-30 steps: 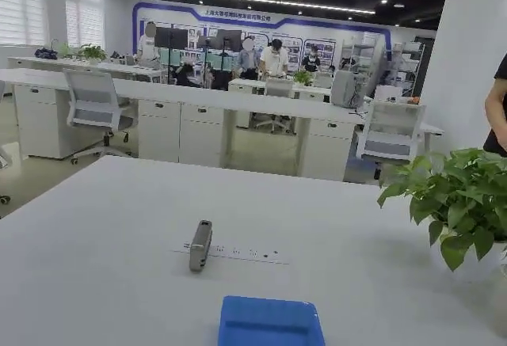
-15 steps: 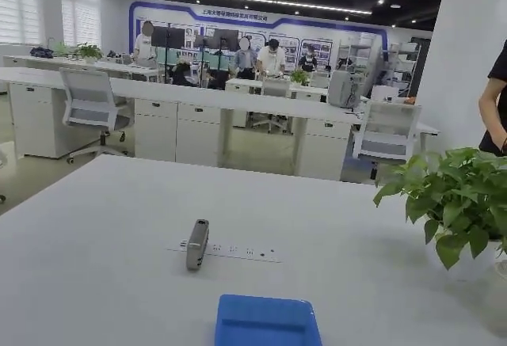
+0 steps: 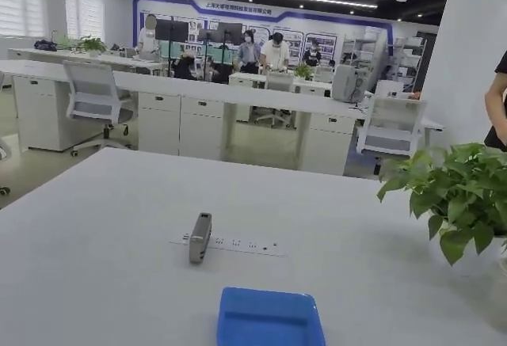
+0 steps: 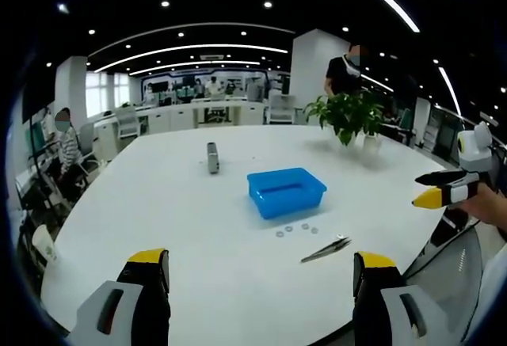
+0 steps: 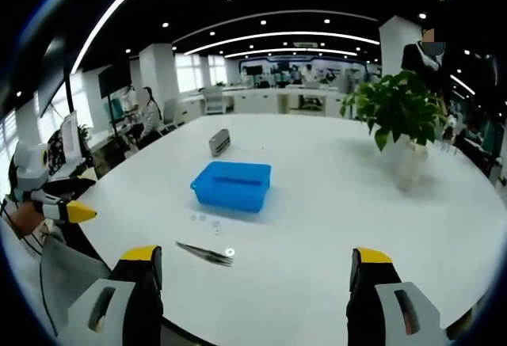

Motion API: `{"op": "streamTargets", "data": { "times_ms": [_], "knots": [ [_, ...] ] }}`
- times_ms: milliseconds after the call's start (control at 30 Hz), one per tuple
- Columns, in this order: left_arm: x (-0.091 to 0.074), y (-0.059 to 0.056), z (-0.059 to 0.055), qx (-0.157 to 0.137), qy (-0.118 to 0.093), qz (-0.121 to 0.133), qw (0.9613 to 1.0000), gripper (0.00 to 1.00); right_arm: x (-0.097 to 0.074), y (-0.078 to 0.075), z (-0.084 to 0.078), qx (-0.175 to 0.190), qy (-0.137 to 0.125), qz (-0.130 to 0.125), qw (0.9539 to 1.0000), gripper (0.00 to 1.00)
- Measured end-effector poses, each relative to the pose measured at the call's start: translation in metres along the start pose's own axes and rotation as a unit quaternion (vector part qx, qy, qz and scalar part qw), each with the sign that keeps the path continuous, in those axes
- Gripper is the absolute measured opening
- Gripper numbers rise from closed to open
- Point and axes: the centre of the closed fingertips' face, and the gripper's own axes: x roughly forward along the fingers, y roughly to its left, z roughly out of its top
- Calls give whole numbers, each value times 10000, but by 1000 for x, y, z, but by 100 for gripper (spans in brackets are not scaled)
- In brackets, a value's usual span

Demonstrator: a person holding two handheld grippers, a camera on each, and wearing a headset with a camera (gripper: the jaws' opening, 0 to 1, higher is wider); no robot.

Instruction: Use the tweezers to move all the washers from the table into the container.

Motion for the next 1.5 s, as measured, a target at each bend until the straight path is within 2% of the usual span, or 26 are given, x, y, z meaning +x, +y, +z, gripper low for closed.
{"op": "streamTargets", "data": {
  "times_ms": [133,267,467,567,667,767,900,933,1033,1133,1200,1267,1367,1400,1500],
  "knots": [
    [0,-3,1,4,-17,-69,10000,99,0,-1,0,28,6,-1,10000,98],
    [5,-7,-1,208,66,-120,9997,99,3,-1,-4,41,72,39,10000,97],
    [11,-8,4,304,62,-214,9993,99,4,-2,-5,65,103,40,9999,97],
    [15,-10,4,389,102,-295,9988,91,7,-2,-5,80,125,39,9999,96],
    [21,-9,2,419,191,-321,9984,91,9,-2,-6,62,157,37,9999,95],
    [27,-11,-2,471,351,-441,9973,88,13,-4,-8,64,233,25,9997,95],
    [37,-14,-1,594,441,-559,9957,87,17,-4,-12,67,326,51,9994,94],
    [40,-17,-2,689,500,-688,9940,85,18,-5,-13,53,356,52,9993,94],
    [48,-21,0,848,544,-813,9916,82,19,-5,-14,54,412,57,9991,94],
    [56,-29,1,1015,612,-1134,9865,79,21,-6,-16,39,469,68,9989,94],
    [61,-38,1,1236,667,-1459,9793,76,23,-6,-18,12,538,92,9985,93],
    [66,-43,1,1422,682,-1608,9743,75,24,-5,-19,-19,586,114,9982,93],
    [77,-52,-3,1698,760,-1931,9634,70,25,-4,-21,-56,655,147,9977,93],
    [80,-53,-5,1777,790,-1974,9608,68,25,-4,-20,-56,654,151,9977,93],
    [89,-62,-16,2108,1009,-2332,9439,55,26,-4,-21,-50,672,158,9976,93]
  ]
}}
